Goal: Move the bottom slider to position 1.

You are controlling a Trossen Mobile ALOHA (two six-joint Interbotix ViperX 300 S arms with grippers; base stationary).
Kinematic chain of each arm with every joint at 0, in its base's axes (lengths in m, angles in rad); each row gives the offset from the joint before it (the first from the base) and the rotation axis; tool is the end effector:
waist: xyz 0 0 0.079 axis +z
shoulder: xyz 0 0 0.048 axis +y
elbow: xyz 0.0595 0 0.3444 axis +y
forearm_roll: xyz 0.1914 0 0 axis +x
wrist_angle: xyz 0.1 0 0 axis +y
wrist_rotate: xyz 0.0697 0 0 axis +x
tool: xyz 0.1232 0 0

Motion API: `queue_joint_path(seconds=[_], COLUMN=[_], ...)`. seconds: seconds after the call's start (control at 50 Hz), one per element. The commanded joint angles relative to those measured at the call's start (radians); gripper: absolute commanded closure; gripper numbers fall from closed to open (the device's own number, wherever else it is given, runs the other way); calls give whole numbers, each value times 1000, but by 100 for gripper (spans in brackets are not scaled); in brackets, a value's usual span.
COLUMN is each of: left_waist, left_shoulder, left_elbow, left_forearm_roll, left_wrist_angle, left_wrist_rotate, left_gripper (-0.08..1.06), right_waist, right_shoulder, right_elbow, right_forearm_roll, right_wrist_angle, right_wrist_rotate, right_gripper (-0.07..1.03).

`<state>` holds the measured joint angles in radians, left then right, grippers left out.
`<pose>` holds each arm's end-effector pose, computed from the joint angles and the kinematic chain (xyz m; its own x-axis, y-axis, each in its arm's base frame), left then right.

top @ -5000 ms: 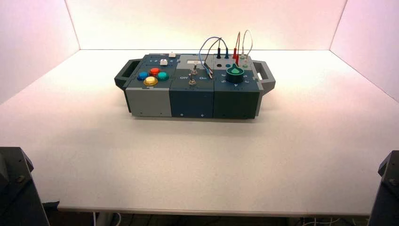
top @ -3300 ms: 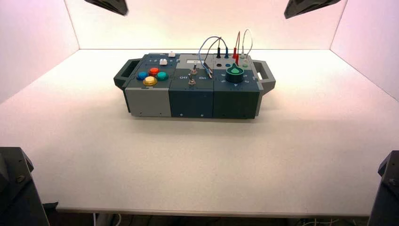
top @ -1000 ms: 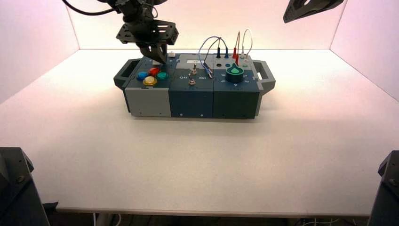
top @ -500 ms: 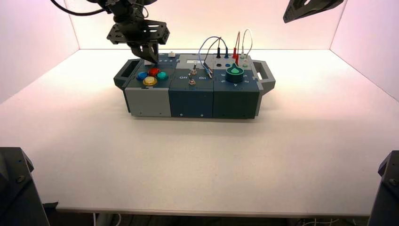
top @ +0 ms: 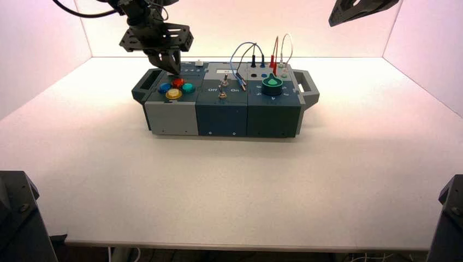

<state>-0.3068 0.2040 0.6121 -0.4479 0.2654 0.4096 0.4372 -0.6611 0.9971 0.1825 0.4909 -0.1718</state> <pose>0.3956 -0.1483 0.0731 0.4317 -0.2559 -0.8649 0.3329 0.9364 -0.1109 0.2120 0.1173 0.1988 0.5796 0.3653 -0.7284 -0.4816 0.8746 0.0554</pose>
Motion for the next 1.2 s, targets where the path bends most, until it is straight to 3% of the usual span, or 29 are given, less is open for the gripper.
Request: queue_joint_path(seconds=[0.02,0.54,0.86,1.2], left_waist=[14,14,41,48], left_shoulder=[-72,-184,-183,-175], left_elbow=[-12,-9,-11,-12], left_forearm_roll=[0,-3,9,11], left_wrist_angle=[21,276,296,296], left_wrist_rotate=[-3,5,37,38], left_gripper=[101,101,101,101], right_waist=[-2,-2,-2,-2], right_shoulder=[-6,-6,-11,-9], right_elbow=[-12,-11,-8,-6], right_forearm_roll=[2,3,2,2], right_wrist_angle=[-9,-8,-6,-6], right_wrist_rotate=[0,5,5,5], right_gripper=[98,98,98,98])
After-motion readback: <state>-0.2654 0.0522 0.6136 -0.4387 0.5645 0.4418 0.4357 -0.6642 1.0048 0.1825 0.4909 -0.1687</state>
